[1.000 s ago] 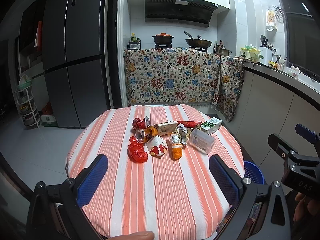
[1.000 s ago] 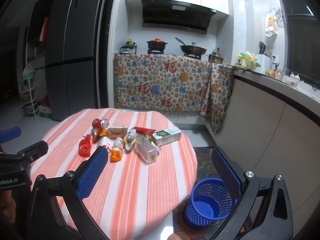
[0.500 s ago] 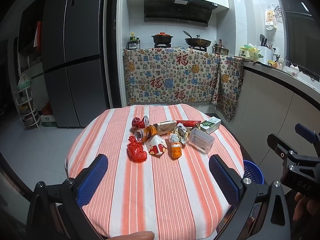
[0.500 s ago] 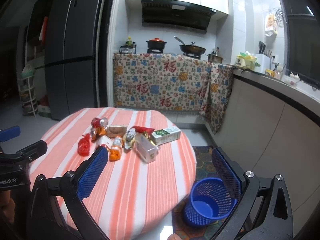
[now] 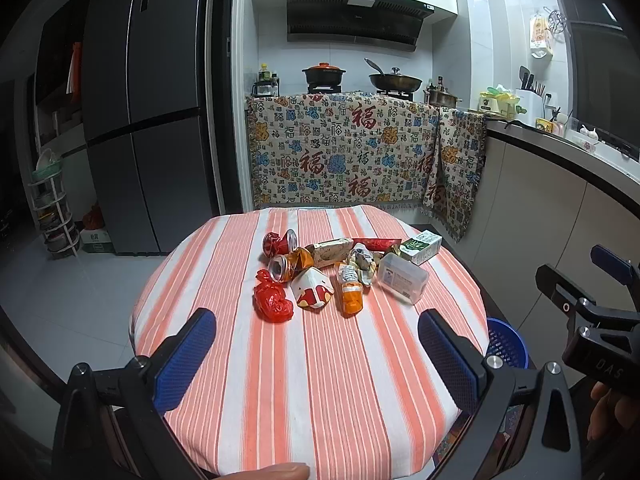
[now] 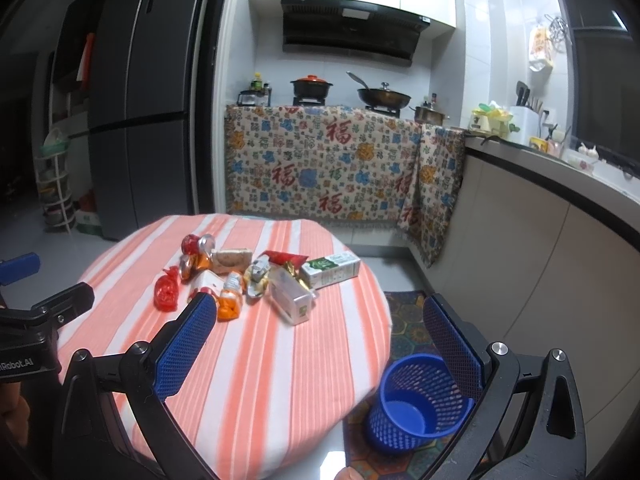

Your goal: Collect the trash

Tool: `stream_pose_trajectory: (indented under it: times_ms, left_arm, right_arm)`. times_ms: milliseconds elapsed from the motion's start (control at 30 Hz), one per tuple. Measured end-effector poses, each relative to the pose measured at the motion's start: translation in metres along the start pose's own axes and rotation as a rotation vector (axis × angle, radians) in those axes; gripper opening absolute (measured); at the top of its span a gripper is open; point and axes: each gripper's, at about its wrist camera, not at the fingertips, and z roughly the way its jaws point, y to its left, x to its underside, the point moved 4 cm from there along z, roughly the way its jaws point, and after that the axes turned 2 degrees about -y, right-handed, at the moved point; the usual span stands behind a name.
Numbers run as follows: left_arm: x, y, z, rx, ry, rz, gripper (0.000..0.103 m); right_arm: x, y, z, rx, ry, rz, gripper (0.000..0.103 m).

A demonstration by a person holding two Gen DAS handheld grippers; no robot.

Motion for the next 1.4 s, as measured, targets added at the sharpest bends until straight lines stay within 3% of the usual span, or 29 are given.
stream_pose_trajectory:
  times_ms: [533,967,1267,1400]
  left_arm:
    - [0.002,0.0,0.002,0.0,0.007,0.0,0.103]
    - [0.01,0.014,0.024,-0.008,0.06,-0.025,0.103]
    - [0.037,0.043,0.084,-0.045,0.184,-0.108,0.103]
    - [0.057,0.054,0.122,-0.065,0.258,-0.119,0.103]
  right_arm:
    - [0.003,-0.002,0.0,0.0,0.004,0.001,0.103]
    - [0.013,0.001,0.014,-0.028,0.021,0.016,0.103]
    - [0.044,0.014,0.064,-0.095,0.055,0.029,0.103]
    - [0.067,0.021,0.105,-0.126,0.126,0.0,0.103]
